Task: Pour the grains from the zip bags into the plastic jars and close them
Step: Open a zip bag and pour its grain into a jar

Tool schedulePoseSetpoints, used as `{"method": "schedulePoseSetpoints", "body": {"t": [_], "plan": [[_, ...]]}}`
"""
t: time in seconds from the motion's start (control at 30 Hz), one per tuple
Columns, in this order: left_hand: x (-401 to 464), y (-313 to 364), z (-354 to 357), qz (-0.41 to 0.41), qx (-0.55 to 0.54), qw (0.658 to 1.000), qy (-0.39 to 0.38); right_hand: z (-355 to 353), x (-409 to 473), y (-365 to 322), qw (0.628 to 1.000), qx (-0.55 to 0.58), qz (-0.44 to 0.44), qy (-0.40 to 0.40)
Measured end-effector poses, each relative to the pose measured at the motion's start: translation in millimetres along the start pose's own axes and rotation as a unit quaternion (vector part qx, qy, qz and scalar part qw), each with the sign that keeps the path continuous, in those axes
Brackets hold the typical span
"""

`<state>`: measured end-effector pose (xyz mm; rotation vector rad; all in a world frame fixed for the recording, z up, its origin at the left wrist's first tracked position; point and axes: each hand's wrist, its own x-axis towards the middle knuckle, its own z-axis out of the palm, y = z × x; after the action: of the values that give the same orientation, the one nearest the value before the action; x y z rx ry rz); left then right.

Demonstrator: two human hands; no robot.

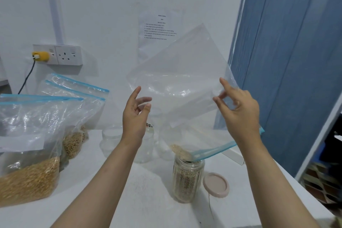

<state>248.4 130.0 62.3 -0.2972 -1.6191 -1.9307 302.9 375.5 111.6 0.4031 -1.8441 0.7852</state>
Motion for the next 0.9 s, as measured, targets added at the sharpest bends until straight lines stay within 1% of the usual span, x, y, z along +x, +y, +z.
{"method": "schedulePoseSetpoints", "body": {"t": [0.13,0.23,0.3,0.63,0.77,0.87,0.9], "plan": [[3.0,3.0,0.5,0.003,-0.002,1.0,-0.002,0.6,0.1,-1.1,1.0,-0.004,-0.002,0.013],[3.4,5.8,1.4,0.006,0.001,1.0,-0.008,0.3,-0.7,-1.0,1.0,0.007,0.01,0.007],[3.8,6.5,1.4,0.004,0.003,1.0,-0.01,-0.5,-2.1,-1.8,1.0,0.0,0.0,0.018],[7.3,5.4,1.3,0.007,0.004,1.0,-0.015,0.7,-3.9,-1.6,0.999,0.017,0.031,0.02],[8.0,5.9,1.3,0.007,0.004,1.0,-0.016,1.3,-3.2,-3.3,0.999,0.01,0.025,0.029],[8.4,6.6,1.8,0.006,0.0,1.0,-0.017,2.6,-3.2,-5.6,0.999,-0.02,-0.018,0.038],[8.5,7.0,1.8,0.005,-0.001,1.0,-0.017,3.2,-3.2,-5.6,0.999,-0.017,-0.019,0.042]]}}
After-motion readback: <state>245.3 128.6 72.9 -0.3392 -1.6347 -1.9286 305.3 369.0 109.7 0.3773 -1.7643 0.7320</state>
